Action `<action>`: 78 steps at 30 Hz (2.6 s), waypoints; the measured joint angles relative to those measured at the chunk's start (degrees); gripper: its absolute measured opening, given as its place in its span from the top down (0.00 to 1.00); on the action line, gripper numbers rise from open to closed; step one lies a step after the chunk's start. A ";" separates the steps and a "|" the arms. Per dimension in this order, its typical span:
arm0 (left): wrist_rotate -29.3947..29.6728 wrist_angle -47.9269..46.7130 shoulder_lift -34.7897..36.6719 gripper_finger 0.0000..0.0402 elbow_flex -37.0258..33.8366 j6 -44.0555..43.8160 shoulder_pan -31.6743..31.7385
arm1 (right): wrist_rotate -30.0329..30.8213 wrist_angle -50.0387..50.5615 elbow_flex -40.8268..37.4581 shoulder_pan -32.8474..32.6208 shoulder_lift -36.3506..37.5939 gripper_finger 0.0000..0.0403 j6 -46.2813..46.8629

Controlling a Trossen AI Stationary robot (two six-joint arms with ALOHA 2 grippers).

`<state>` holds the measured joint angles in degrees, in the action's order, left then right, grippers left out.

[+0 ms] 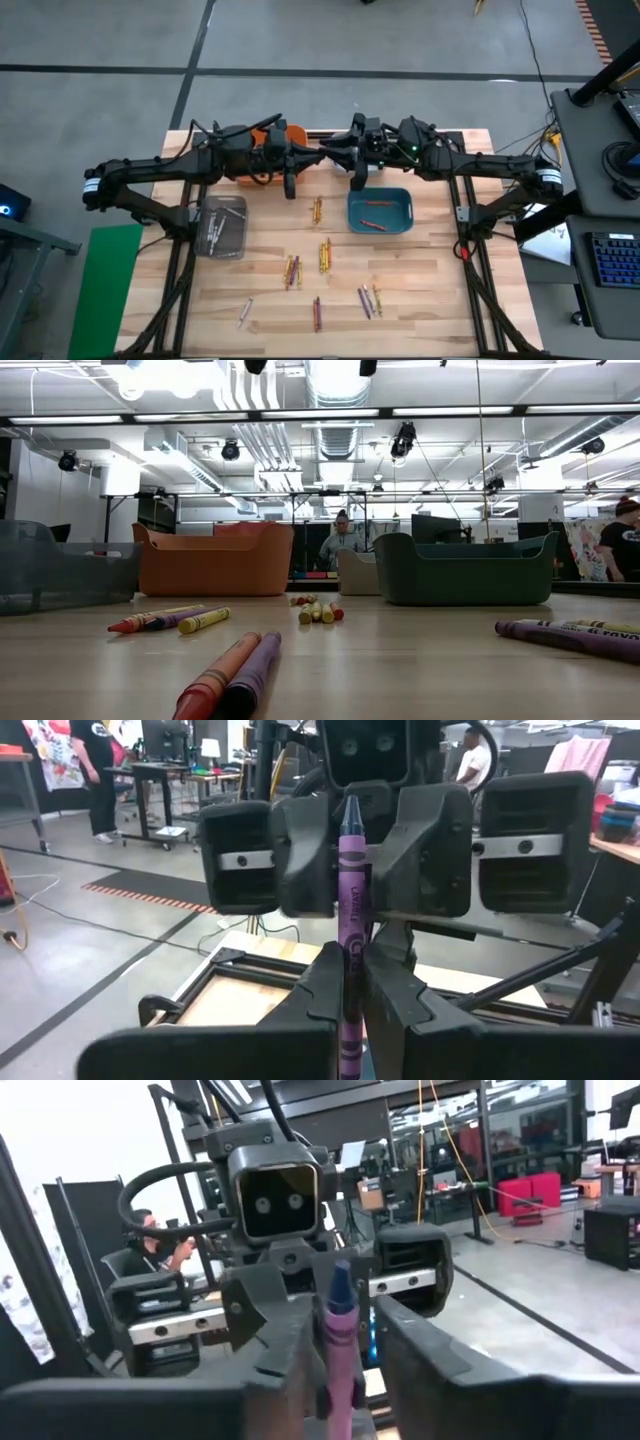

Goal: Sort crayons
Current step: Put the violet crayon into the gray bin, then put the yellow crayon into the orange bin

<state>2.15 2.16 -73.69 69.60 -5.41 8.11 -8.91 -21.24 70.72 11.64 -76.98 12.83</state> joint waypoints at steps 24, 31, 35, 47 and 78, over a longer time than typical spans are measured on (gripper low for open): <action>0.32 -7.15 10.74 0.64 0.00 -1.01 9.57 | -0.14 36.25 12.04 13.75 -4.77 0.97 -2.42; 0.38 -8.54 13.25 0.65 0.00 -1.01 13.95 | -0.24 59.48 22.61 18.79 -16.70 0.97 -13.27; 0.38 -12.03 13.64 0.65 0.00 -0.95 15.17 | -0.05 74.33 28.34 22.10 -24.45 0.97 -21.24; 0.40 -16.60 13.44 0.65 0.00 1.64 15.69 | 7.02 82.54 33.58 26.32 -38.32 0.97 -32.42; 3.28 -27.36 11.91 0.65 0.00 -6.43 15.68 | 4.07 82.58 33.77 26.11 -31.18 0.75 -20.57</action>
<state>5.43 -25.20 -61.78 69.60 -11.84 23.79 -4.83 61.34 104.49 37.75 -108.16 -7.74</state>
